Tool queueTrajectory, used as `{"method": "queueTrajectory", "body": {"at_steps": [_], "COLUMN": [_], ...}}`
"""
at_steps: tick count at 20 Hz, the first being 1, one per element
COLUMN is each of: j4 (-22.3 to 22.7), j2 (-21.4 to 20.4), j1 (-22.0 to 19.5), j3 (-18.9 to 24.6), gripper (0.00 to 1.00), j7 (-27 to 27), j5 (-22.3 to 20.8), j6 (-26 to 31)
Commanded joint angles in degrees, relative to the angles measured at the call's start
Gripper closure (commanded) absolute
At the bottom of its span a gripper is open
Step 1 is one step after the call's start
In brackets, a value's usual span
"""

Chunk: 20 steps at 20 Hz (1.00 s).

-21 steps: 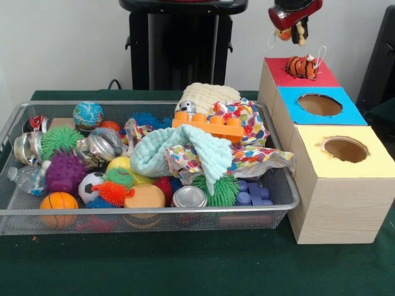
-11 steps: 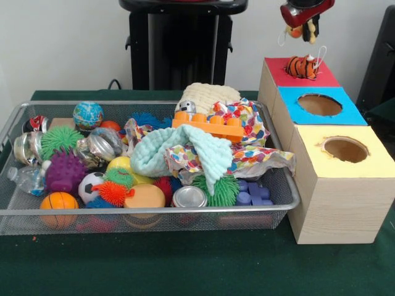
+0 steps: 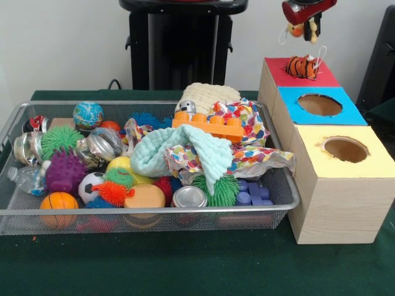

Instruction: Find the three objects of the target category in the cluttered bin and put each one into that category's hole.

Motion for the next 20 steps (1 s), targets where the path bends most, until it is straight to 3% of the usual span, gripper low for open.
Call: {"method": "queueTrajectory", "body": {"at_steps": [1, 20], "j4": [-6.26, -8.44], "j2": [1.58, 3.60], "j1": [1.07, 3.06], "j3": [-4.97, -7.13], "gripper": [1.00, 1.00], "j7": [12.94, 12.63], "j5": [2.31, 3.47], "j6": [0.77, -1.11]}}
